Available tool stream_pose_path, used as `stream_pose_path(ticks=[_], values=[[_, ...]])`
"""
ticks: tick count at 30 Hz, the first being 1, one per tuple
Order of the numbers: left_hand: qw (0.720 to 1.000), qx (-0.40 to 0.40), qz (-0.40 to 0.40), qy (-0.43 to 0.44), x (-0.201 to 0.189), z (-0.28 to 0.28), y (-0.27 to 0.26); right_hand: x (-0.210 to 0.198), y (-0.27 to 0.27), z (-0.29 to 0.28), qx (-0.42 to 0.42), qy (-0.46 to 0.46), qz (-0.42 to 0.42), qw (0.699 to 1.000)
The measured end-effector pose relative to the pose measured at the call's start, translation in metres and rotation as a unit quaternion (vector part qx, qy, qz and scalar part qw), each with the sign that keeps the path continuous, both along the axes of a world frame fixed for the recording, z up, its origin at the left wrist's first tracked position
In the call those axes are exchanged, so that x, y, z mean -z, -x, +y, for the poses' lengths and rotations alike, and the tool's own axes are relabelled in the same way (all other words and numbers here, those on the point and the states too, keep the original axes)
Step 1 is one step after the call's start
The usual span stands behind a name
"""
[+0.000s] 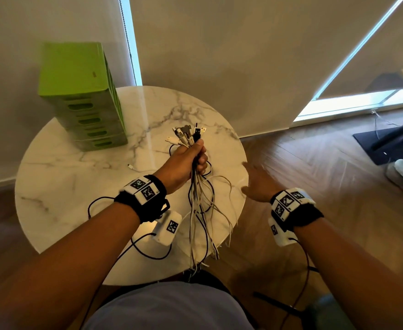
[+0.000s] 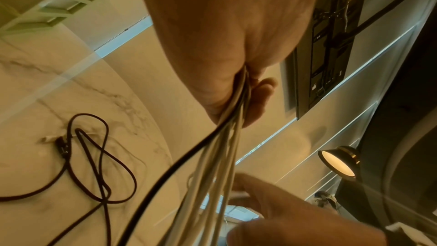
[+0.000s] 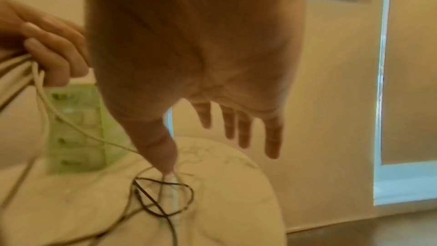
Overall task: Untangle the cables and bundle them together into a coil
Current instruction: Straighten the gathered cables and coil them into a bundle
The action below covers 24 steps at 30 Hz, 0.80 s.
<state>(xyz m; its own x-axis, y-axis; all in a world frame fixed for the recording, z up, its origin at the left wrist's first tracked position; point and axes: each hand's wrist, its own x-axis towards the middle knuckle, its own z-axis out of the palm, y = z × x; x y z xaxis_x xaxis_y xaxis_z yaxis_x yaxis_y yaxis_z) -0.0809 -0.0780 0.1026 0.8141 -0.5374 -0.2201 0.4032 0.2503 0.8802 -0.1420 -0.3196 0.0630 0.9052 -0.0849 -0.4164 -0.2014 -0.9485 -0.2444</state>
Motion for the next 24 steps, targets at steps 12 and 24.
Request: stream_pose_path(ticks=[12,24], values=[[0.922,0.159,-0.256,-0.245,-0.031,-0.027,0.019,-0.031,0.022,0.075,-0.023,-0.361,-0.041,0.931],[0.947,0.192,-0.217,-0.135,-0.027,0.012,-0.005,-0.065,0.021,0.102,0.132,-0.612,-0.009,0.780]])
